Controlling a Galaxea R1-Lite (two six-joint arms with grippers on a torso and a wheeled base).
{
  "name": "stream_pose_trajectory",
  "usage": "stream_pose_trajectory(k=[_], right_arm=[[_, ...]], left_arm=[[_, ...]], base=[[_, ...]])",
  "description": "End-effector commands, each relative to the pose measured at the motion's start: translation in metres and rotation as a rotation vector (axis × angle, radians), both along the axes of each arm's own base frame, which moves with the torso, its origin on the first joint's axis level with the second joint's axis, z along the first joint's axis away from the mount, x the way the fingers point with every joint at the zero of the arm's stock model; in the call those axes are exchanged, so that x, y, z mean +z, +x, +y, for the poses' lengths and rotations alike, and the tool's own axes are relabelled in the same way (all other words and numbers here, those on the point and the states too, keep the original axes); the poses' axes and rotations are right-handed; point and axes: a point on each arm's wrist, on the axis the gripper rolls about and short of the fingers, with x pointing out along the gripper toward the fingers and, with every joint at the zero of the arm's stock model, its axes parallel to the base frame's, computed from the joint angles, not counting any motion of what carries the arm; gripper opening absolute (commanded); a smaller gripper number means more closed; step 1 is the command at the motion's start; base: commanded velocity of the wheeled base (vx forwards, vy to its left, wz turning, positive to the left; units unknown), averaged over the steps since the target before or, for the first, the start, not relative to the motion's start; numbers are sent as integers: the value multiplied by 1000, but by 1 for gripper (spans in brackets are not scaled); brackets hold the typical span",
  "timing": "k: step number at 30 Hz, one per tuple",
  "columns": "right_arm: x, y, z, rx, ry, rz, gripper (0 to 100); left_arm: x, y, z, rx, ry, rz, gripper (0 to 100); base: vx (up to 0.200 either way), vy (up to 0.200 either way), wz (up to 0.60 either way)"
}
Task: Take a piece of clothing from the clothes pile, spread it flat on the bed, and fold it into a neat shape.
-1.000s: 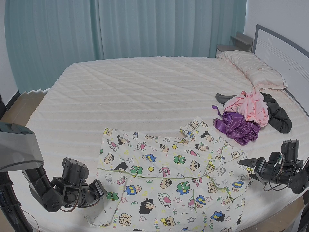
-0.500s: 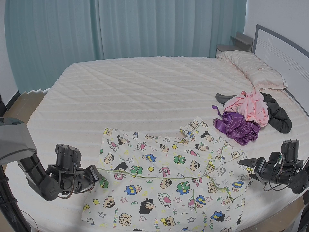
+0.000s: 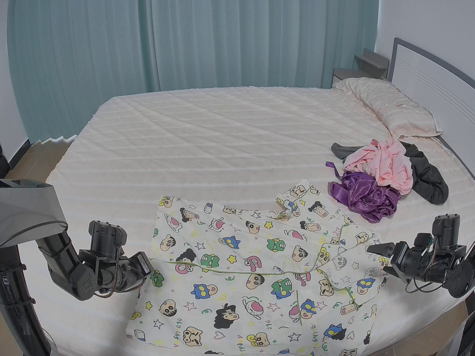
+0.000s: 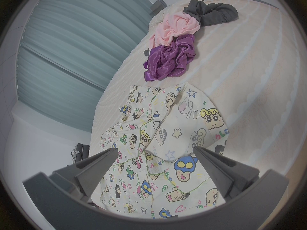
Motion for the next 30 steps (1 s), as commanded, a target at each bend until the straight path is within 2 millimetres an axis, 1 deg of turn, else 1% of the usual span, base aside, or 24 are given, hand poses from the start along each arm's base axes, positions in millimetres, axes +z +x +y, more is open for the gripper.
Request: stream_pose_trajectory(k=[1,5,6,8,12,13,15,16,17,20,22,25,28,29,30], right_arm=[[0,0,0,1,0,-1,100],[0,0,0,1,0,0,100],[0,0,0,1,0,0,100],[0,0,0,1,0,0,100],[0,0,0,1,0,-1,100],[0,0,0,1,0,0,100],[0,0,0,-1,0,2,100],[0,0,0,1,0,2,100],[0,0,0,1,0,2,100],[0,0,0,1,0,0,100],[0,0,0,1,0,2,100],[0,0,0,1,0,2,100],[-1,0,0,1,0,3,100],[-1,0,0,1,0,3,100],[-1,0,0,2,0,5,100]], left_arm=[[-5,0,2,7,3,17,0],[-6,-2,5,20,7,26,0],[-5,-3,6,23,7,26,100],[-5,-4,7,26,11,29,100],[9,-1,16,62,7,-24,100],[10,-1,16,65,8,-28,100],[27,4,24,104,7,-100,100],[29,4,25,108,6,-108,100],[38,8,25,111,-2,-144,100],[43,18,24,106,-8,-162,100],[42,27,23,101,-17,-151,100],[28,44,18,64,-42,-98,100],[10,51,15,25,-69,-53,100],[8,52,14,22,-70,-50,100],[1,55,11,14,-71,-34,100]], base=[[0,0,0],[0,0,0],[0,0,0],[0,0,0],[0,0,0],[0,0,0],[0,0,0],[0,0,0],[0,0,0],[0,0,0],[0,0,0],[0,0,0],[0,0,0],[0,0,0],[0,0,0]])
